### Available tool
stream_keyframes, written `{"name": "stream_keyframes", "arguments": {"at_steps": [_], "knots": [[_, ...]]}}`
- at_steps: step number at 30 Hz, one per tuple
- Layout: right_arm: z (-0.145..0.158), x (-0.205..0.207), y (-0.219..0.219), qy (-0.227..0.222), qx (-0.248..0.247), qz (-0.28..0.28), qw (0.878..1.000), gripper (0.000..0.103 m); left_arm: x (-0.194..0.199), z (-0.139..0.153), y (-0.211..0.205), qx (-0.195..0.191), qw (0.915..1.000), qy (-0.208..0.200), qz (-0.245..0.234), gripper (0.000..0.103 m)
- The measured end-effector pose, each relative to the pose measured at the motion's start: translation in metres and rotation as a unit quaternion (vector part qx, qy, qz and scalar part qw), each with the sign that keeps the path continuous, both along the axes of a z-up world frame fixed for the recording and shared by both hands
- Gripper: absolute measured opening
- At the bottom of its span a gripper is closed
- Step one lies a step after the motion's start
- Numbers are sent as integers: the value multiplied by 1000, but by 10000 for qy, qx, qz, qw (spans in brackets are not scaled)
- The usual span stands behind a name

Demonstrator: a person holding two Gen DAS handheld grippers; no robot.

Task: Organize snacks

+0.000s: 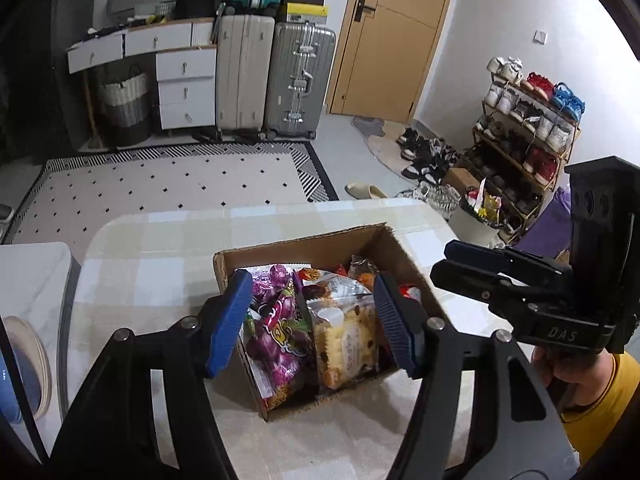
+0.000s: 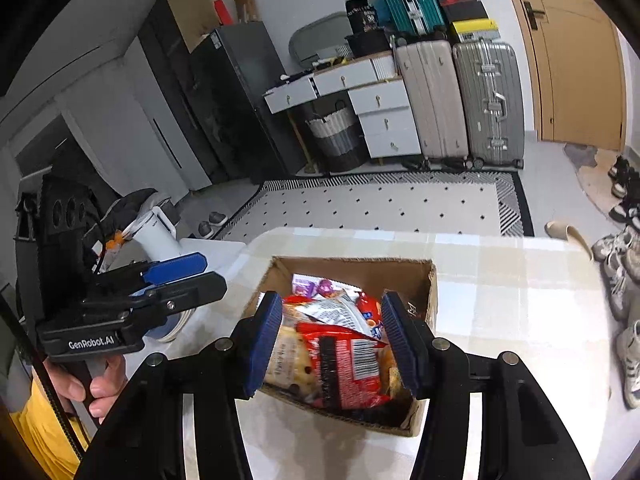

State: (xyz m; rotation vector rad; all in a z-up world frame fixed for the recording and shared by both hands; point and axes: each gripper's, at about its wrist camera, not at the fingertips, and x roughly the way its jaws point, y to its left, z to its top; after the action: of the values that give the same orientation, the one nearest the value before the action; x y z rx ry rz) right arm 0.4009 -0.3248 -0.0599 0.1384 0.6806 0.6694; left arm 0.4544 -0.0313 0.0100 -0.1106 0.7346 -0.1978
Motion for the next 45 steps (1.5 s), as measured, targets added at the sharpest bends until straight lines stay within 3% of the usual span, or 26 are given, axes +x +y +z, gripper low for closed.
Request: {"name": "stream_keyframes", "arguments": {"at_steps": [2,3,5,7,11,14,16,23,28,33,37,40,45], "knots": [[14,-14,-1,-194,-32,-46,9998,57,-16,12,-1,2,9999,-90,49,75],[19,-19,-2,-264,-20,-48,9996,66,-24,18,0,-36,9999,-147,61,77],[34,-37,-5,-504,2,-52,9987,74,-43,34,0,-49,9993,-342,108,77],[48,-55,-6,-721,21,-31,9974,75,-64,52,-3,46,9985,-534,138,79],[76,-95,-13,-1215,8,-230,9923,99,-109,89,-10,154,9950,-962,236,85],[95,-128,-21,-1595,122,-309,9866,102,-146,111,-16,194,9913,-1290,193,92],[104,-151,-28,-1834,196,-331,9823,102,-171,123,-20,221,9880,-1505,256,103],[113,-236,-50,-2617,205,-545,9634,102,-262,148,-21,242,9758,-2125,449,102],[88,-306,-56,-3321,-233,-870,9389,102,-328,131,-21,501,9657,-2455,687,102],[46,-350,-53,-3598,-532,-1061,9254,102,-382,92,-12,711,9533,-2757,1006,102],[2,-359,-46,-3556,-859,-1278,9219,102,-398,51,3,450,9597,-2566,1050,102],[-29,-351,-46,-3373,-954,-1369,9265,102,-394,19,9,686,9619,-2379,1157,102],[-60,-334,-55,-3172,-727,-1461,9342,102,-379,-27,18,768,9687,-2048,1175,102]]}}
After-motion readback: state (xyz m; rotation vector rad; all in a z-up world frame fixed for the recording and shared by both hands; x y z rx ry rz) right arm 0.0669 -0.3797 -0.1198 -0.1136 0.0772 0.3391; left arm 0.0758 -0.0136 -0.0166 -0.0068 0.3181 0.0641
